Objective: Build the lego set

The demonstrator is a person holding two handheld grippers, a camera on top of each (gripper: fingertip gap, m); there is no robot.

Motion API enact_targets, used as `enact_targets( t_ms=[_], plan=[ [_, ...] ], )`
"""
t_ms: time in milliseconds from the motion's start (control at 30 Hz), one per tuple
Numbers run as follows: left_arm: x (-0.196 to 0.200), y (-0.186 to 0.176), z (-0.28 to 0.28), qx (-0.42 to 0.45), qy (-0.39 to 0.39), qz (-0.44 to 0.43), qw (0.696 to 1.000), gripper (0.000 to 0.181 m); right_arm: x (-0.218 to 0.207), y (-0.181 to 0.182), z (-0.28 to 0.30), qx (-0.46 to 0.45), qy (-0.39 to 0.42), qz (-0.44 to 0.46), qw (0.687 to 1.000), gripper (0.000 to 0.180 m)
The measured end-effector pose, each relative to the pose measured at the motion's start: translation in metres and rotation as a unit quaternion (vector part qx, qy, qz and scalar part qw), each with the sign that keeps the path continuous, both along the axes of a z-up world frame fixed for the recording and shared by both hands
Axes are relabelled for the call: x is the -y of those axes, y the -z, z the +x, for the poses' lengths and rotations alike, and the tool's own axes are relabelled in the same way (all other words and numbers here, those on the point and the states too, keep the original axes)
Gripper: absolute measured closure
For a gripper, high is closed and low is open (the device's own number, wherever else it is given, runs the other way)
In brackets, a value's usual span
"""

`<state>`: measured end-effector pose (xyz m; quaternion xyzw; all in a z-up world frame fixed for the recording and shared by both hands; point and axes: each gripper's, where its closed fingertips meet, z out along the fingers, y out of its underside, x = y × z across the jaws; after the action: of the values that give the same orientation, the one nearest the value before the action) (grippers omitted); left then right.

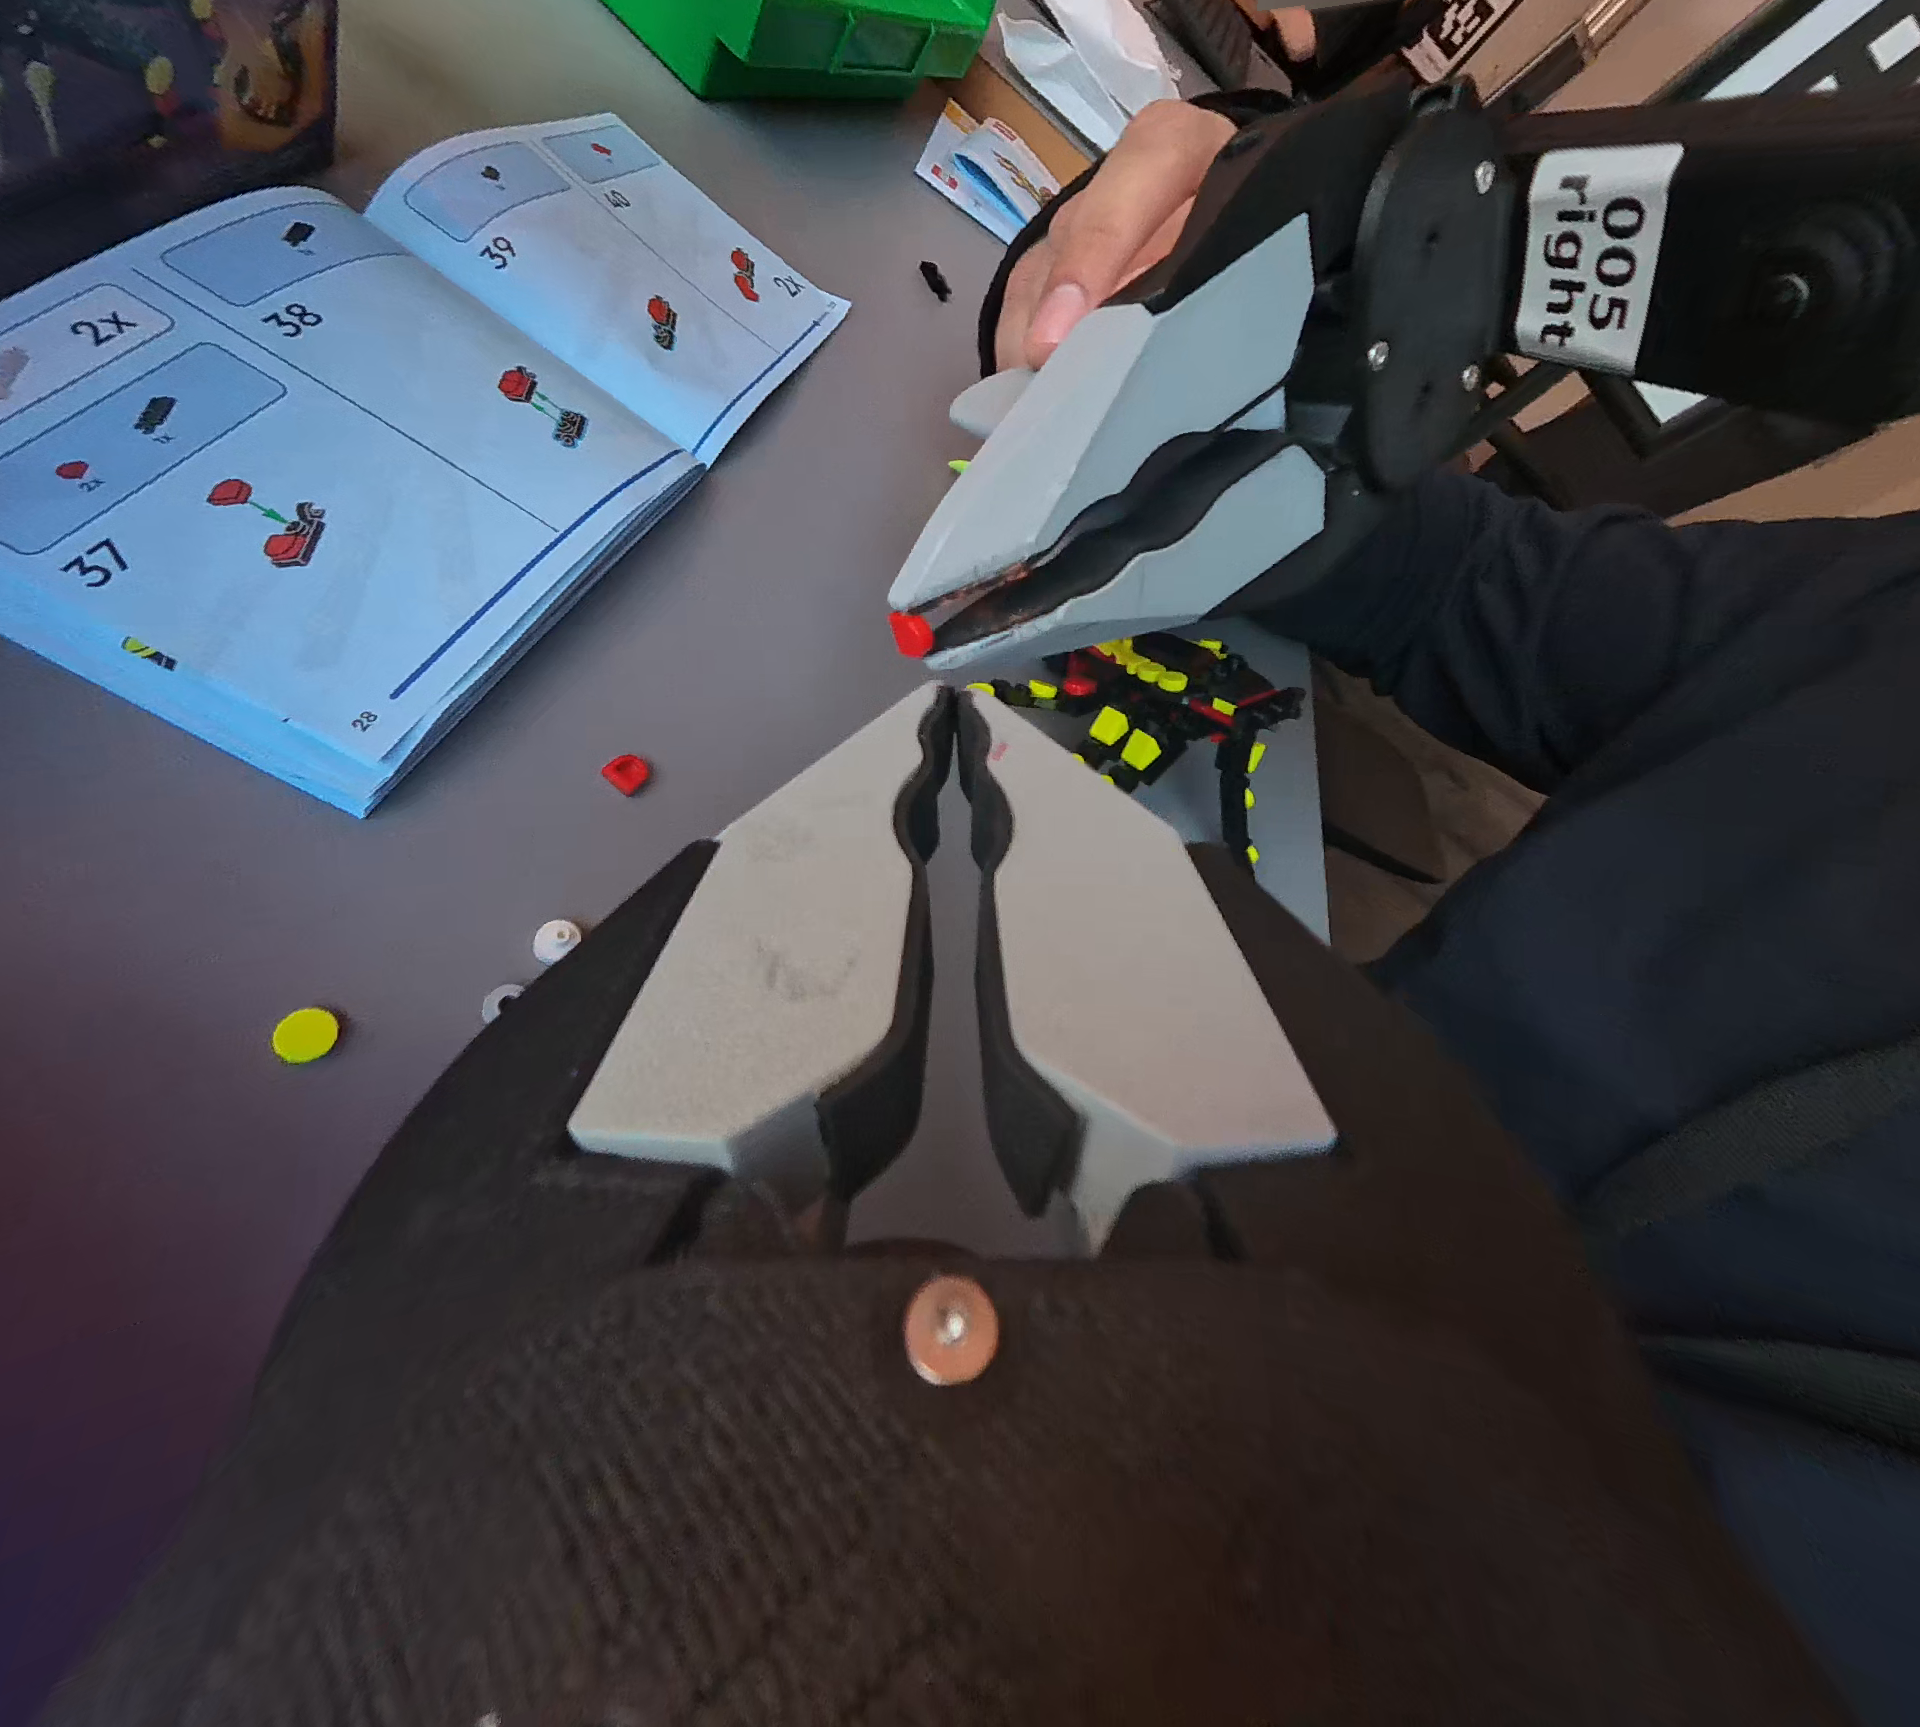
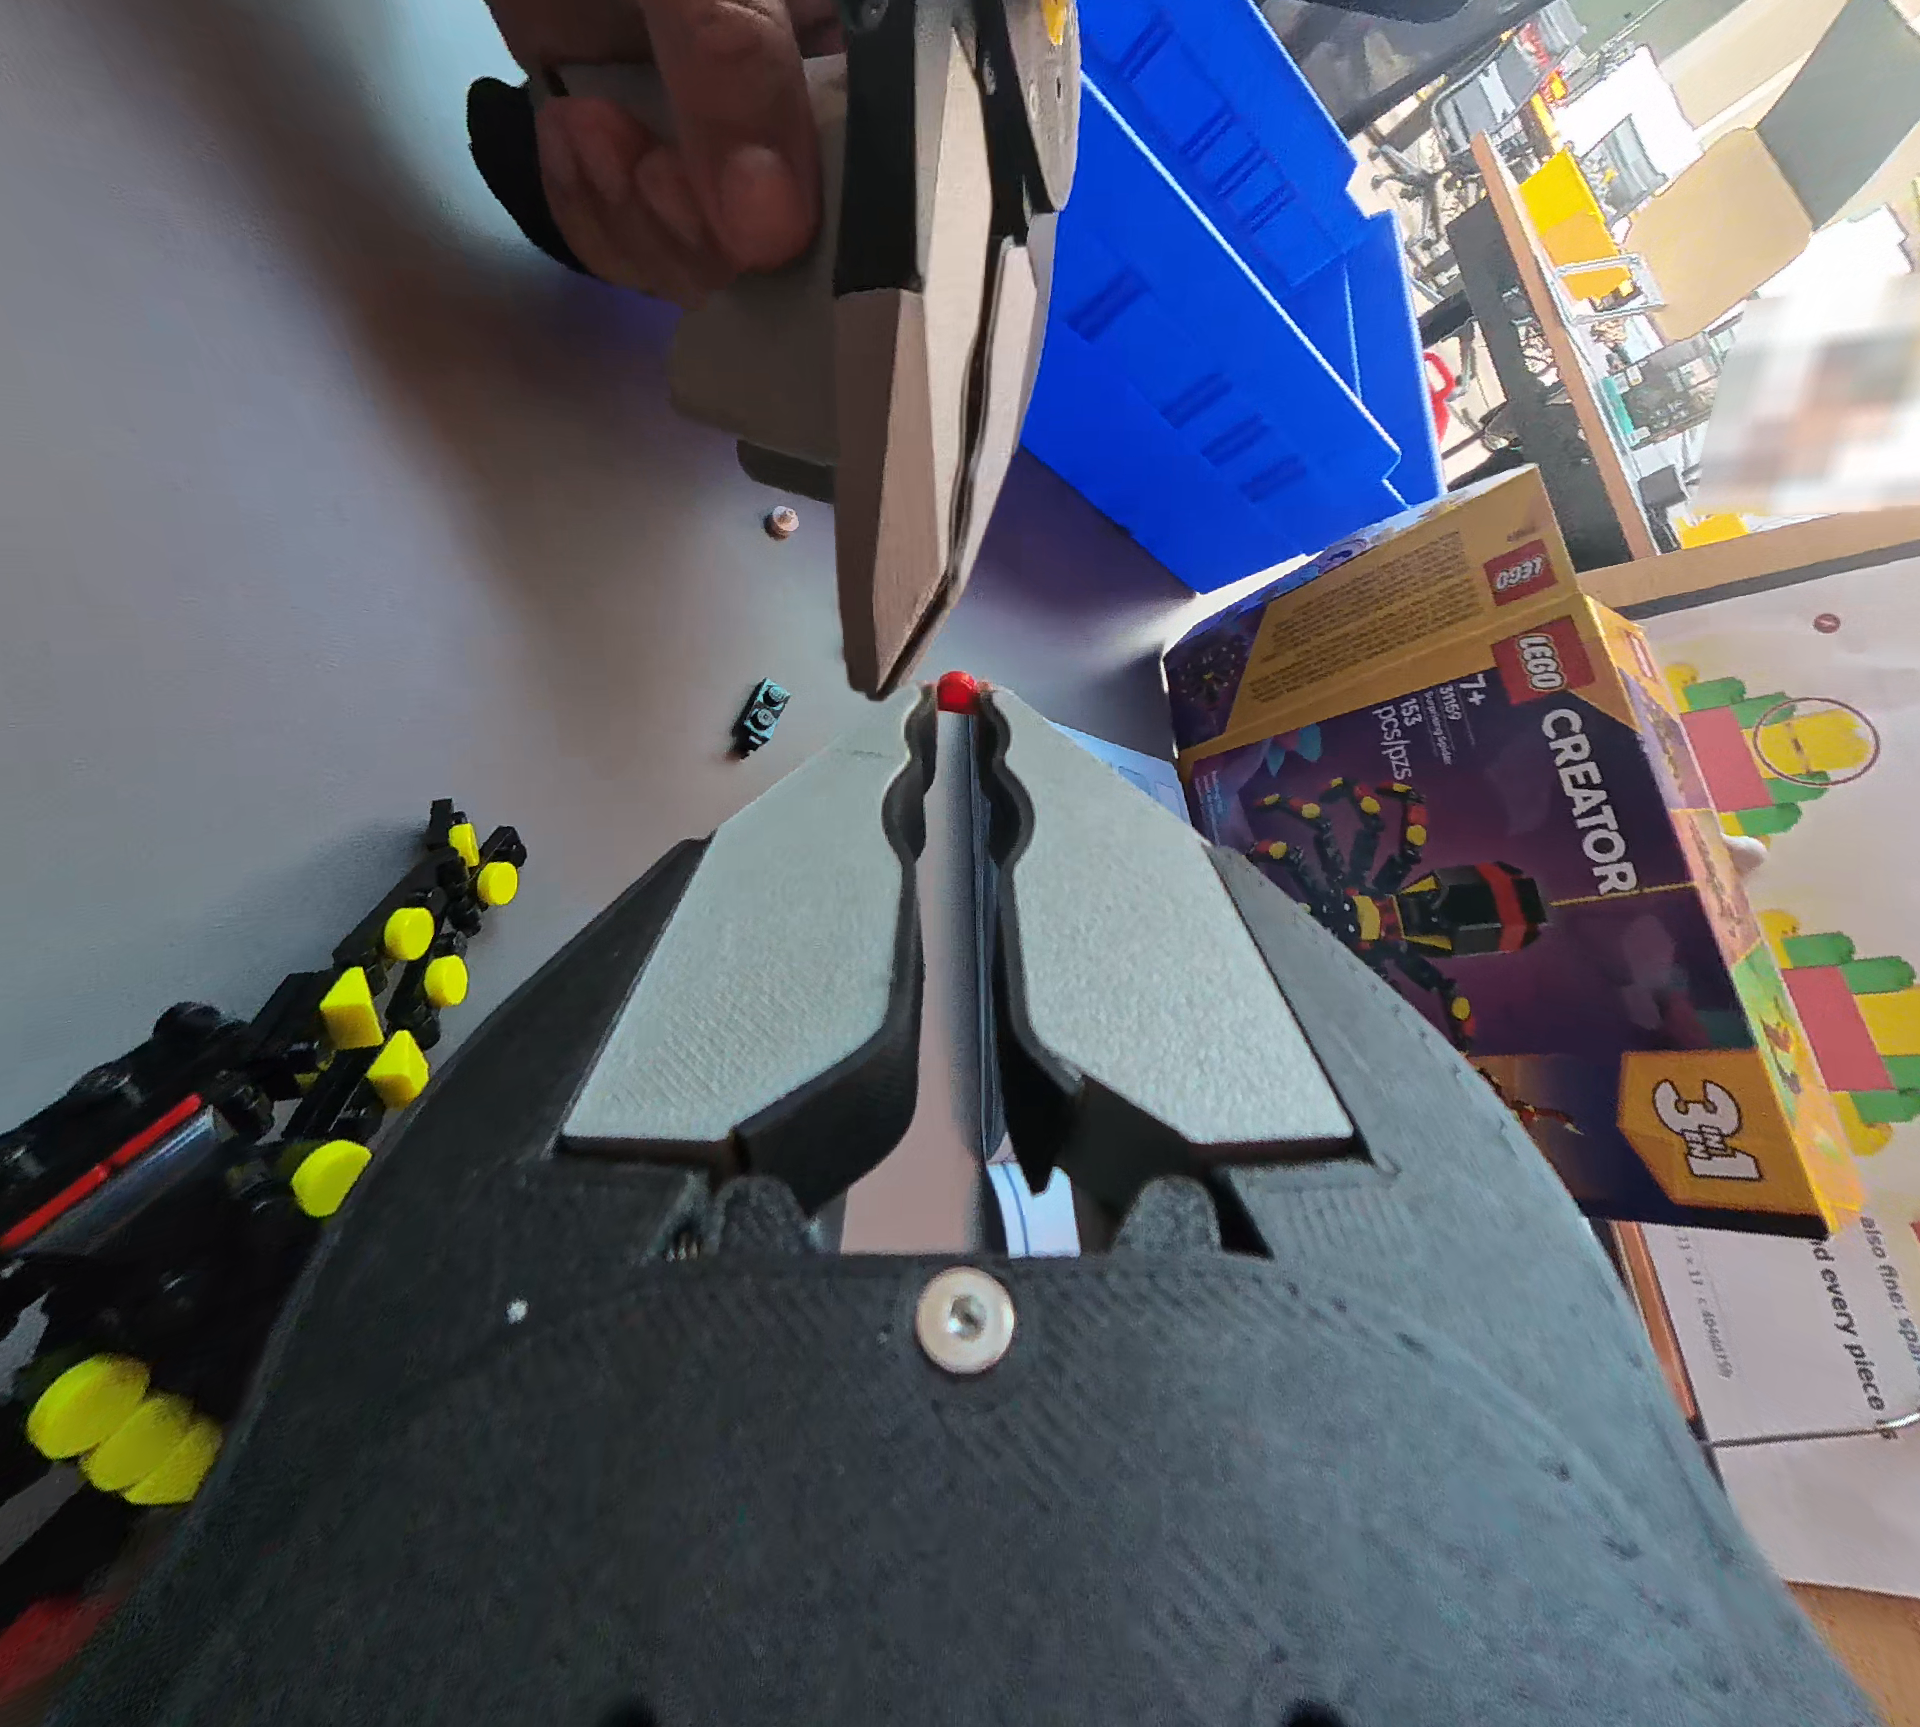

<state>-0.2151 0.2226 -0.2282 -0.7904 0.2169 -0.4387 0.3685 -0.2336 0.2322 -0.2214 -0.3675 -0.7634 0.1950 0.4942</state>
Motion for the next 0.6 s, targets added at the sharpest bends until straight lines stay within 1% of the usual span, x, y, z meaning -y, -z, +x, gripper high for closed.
enact_targets(
  t_ms=[133, 267, 433, 500, 600],
  plan=[
    [0.001, 0.002, 0.0, -0.002, 0.002, -0.007, 1.0, 0.181, 0.0, -0.001, 0.001, -0.002, 0.001, 0.014, 1.0, 0.175],
    [-0.007, -0.005, -0.009, 0.019, -0.022, -0.007, 1.0, 0.17, 0.0, 0.0, 0.001, -0.002, -0.002, 0.025, 1.0, 0.176],
    [-0.009, -0.008, -0.01, 0.026, -0.033, -0.005, 0.999, 0.166, 0.002, 0.002, 0.001, 0.004, -0.001, 0.053, 0.999, 0.176],
    [-0.008, -0.007, -0.008, 0.024, -0.029, -0.005, 0.999, 0.166, 0.004, 0.004, -0.001, 0.007, -0.002, 0.065, 0.998, 0.176],
    [-0.008, -0.003, -0.007, 0.008, -0.029, 0.0, 1.0, 0.175, 0.005, 0.007, -0.001, 0.014, 0.0, 0.084, 0.996, 0.175]
  ],
)
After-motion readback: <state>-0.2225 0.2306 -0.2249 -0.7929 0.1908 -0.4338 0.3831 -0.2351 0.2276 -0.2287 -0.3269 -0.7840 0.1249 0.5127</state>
